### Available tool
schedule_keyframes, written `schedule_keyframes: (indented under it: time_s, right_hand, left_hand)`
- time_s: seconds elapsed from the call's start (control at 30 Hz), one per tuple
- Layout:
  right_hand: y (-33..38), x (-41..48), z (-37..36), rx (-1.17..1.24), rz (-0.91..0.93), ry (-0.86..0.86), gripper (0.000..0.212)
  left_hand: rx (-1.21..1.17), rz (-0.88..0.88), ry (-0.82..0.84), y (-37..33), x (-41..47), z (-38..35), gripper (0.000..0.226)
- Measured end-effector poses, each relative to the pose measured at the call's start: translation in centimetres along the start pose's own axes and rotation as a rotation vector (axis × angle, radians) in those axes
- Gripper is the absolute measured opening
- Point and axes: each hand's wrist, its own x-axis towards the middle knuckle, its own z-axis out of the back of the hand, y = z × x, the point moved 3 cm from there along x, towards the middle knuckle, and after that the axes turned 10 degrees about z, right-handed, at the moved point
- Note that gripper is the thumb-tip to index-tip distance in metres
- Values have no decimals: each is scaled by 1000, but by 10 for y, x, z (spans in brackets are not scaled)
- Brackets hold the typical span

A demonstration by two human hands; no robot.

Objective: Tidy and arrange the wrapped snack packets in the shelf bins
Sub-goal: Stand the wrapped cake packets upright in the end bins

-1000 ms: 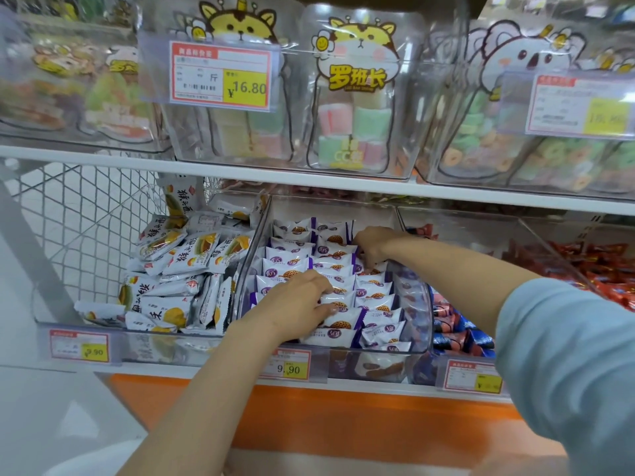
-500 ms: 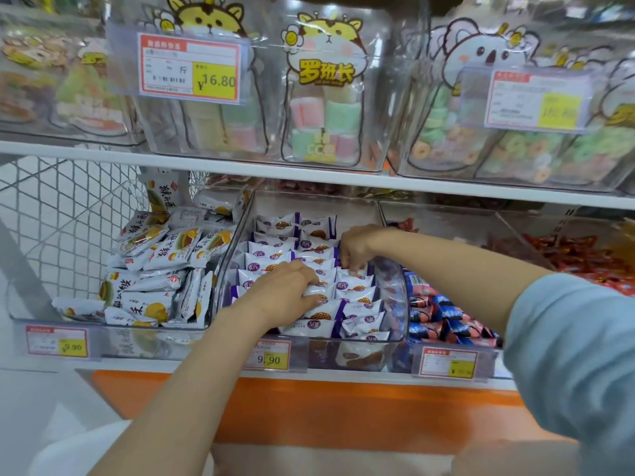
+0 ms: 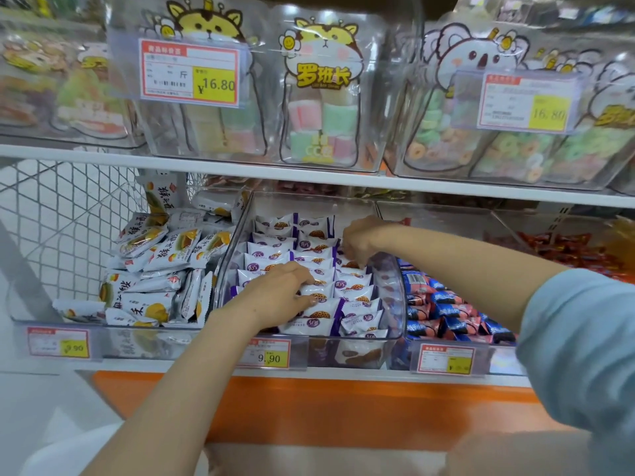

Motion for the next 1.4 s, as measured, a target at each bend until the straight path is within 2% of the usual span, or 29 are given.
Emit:
schedule_keyframes:
  time_s: [0.13,0.3,0.37,0.43,0.53,0.63,0.87,1.13,1.27,1.33,1.4]
  right_hand:
    - [-3,-9,-3,-27,39,16,25]
    - [9,-39,0,2,110,-204,23]
    - [20,-62,-6,67,187,-221,20]
    - [36,-85,-14,90,269,-199,18]
    - [53,-103,-29,42,294,-154,27]
    - [63,-102,-32,-12,263,-124,30]
    - [73,-86,-34,95,209,-103,24]
    - [67,-72,-35,171,67,-123,33]
    - [63,-75,-32,220,152,8,35]
    - [63,-78,-34,192,204,32,26]
    - [64,-79,-36,151,216,37,28]
  left_hand:
    - [-7,-10,-25,-1,-1,1,42]
    - [-63,-31,-108,7,-8,8,35]
    - [-74,-33,-160,10,-12,12,33]
    - [-94,-36,-211,11,-17,16,31]
    - [-105,-62,-249,8,-22,15,26]
    - [-121,-70,-247,6,-25,12,24]
    - [-123,-80,-252,4,-31,8,26]
    - [-147,-56,-247,17,-37,10,25]
    - [-148,-62,-256,19,-35,12,24]
    - [-136,-65,-261,17,-34,11,25]
    - [-122,-62,-262,16,-32,10,26]
